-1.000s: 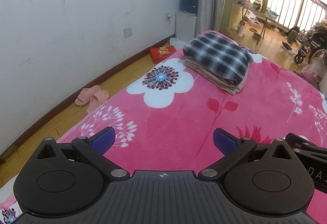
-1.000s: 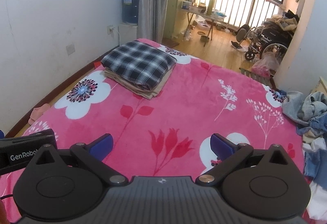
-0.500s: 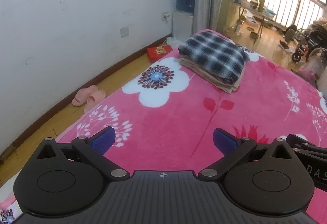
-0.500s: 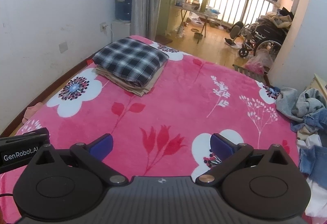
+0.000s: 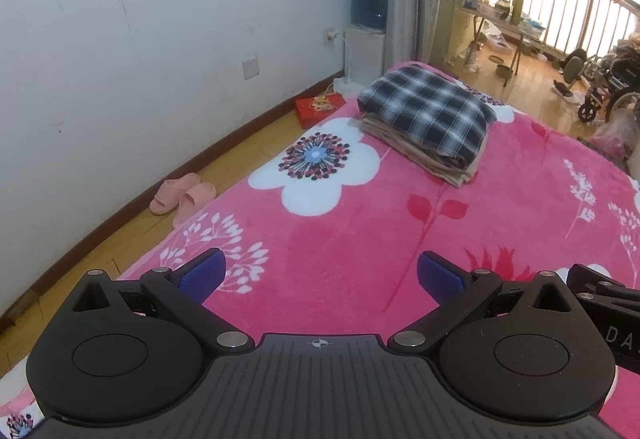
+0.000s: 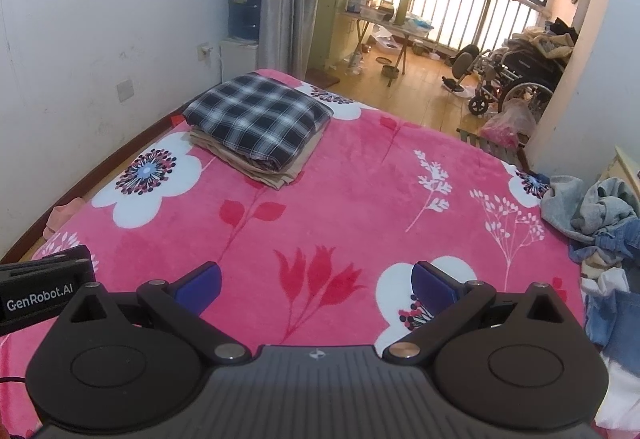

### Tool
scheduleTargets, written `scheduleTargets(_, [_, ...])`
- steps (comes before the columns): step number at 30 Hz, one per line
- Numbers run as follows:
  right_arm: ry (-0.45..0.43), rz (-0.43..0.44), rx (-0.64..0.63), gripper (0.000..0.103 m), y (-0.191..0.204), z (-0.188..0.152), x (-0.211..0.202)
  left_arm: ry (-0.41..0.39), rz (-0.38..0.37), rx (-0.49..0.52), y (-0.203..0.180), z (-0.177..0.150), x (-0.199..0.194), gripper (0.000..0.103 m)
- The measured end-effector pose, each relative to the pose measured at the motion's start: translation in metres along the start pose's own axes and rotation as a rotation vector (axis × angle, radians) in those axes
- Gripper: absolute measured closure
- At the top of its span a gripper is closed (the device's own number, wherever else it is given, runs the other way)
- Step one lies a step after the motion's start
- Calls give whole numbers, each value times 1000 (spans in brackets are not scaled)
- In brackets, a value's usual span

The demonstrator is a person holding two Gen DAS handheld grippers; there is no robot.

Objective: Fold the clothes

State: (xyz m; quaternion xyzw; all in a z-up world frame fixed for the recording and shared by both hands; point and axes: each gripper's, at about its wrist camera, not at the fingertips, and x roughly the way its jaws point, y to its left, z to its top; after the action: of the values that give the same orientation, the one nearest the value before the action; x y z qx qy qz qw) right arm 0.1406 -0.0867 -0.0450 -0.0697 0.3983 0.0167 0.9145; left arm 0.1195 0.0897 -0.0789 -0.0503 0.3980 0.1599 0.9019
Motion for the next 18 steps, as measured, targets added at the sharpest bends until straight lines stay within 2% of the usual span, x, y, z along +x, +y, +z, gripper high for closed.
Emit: scheduleTargets(18, [23,2,3,0,5,-3,5,-1,-3,-9,3,1,1,0])
